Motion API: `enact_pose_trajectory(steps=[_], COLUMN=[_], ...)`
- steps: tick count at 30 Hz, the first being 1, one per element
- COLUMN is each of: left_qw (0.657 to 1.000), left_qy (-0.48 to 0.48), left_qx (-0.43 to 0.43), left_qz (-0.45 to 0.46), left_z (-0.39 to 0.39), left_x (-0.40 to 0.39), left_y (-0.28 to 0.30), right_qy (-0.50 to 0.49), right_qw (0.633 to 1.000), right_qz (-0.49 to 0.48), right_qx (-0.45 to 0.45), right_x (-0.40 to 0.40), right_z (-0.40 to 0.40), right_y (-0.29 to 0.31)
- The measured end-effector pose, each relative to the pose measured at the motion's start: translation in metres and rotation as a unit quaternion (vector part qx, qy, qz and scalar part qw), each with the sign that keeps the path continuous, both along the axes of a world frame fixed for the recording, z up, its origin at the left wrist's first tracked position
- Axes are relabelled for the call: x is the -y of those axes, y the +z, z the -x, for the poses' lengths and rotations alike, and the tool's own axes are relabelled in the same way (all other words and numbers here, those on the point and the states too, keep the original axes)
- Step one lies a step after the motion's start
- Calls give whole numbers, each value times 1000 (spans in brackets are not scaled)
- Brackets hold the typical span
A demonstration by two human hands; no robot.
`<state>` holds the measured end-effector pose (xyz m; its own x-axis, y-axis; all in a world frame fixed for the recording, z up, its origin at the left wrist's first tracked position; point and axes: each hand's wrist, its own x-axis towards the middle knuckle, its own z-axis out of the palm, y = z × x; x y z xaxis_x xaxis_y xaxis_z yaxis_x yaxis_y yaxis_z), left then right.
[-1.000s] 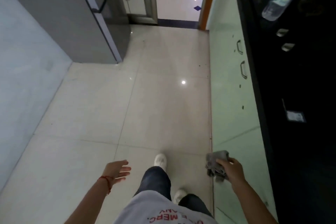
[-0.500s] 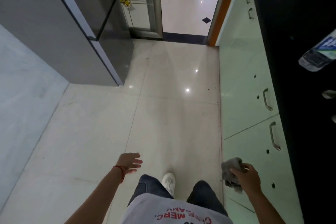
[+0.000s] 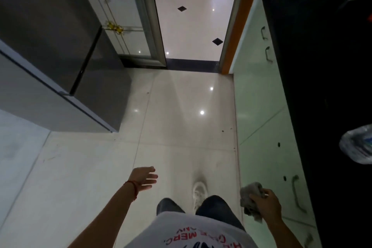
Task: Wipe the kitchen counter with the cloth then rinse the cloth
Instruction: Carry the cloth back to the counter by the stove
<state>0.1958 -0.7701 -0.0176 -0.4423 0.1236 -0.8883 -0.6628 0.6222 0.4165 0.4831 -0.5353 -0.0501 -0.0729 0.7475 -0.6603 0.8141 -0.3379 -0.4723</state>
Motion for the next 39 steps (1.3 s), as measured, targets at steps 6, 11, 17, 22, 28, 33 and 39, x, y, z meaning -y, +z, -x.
enact_pose_trajectory(steps=[6, 11, 17, 22, 28, 33, 39], left_qw=[999, 1000, 998, 981, 943, 898, 820], left_qy=[31, 13, -63, -192, -332, -439, -571], left_qx=[-4, -10, -1, -2, -18, -21, -9], left_qz=[5, 11, 24, 7, -9, -5, -15], left_z=[73, 146, 246, 300, 300, 259, 206], left_x=[-50, -105, -212, -322, -441, -515, -581], left_y=[3, -3, -2, 10, 9, -1, 5], right_qy=[15, 9, -82, -171, -262, -326, -421], right_qw=[999, 998, 995, 983, 965, 945, 907], right_qz=[-1, -16, -17, -29, -32, -19, 3], right_qx=[-40, -64, -60, -55, -11, 7, -14], right_x=[-83, -138, -187, -214, -222, -227, -229], right_z=[102, 174, 233, 257, 242, 214, 205], right_y=[19, 19, 13, 16, 14, 6, 10])
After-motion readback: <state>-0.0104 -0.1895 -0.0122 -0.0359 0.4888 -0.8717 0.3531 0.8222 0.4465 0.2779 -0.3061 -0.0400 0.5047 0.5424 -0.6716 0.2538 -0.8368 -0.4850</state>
